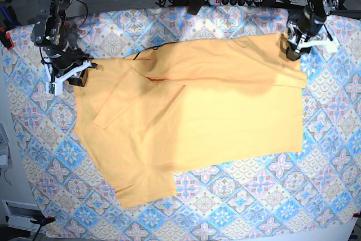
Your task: Fold the T-shirt properly
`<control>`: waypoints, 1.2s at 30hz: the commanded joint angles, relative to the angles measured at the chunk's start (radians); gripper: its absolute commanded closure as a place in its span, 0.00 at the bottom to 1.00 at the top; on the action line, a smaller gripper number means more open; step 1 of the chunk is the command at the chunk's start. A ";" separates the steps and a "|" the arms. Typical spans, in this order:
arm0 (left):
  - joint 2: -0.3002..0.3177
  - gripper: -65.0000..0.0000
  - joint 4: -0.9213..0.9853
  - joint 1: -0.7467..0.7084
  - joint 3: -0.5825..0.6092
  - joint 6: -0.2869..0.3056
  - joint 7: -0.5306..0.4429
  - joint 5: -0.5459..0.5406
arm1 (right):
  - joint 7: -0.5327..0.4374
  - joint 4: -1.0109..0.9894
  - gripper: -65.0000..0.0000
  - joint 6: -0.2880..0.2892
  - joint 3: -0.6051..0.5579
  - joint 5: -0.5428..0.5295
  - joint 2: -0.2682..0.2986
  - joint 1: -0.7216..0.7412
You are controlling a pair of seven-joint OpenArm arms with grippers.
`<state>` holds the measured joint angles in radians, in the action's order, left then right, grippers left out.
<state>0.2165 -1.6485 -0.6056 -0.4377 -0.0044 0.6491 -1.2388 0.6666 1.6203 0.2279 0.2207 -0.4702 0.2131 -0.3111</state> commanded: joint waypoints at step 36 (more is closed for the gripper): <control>-0.027 1.00 0.196 0.091 -0.010 0.008 -0.008 -0.052 | -0.020 0.044 0.79 0.005 0.006 -0.006 0.010 -0.102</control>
<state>0.1799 -1.4433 -0.5156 -0.4427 0.0002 0.6403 -1.2877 0.6697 1.6379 0.2260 0.2173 -0.4690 0.2108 -0.4152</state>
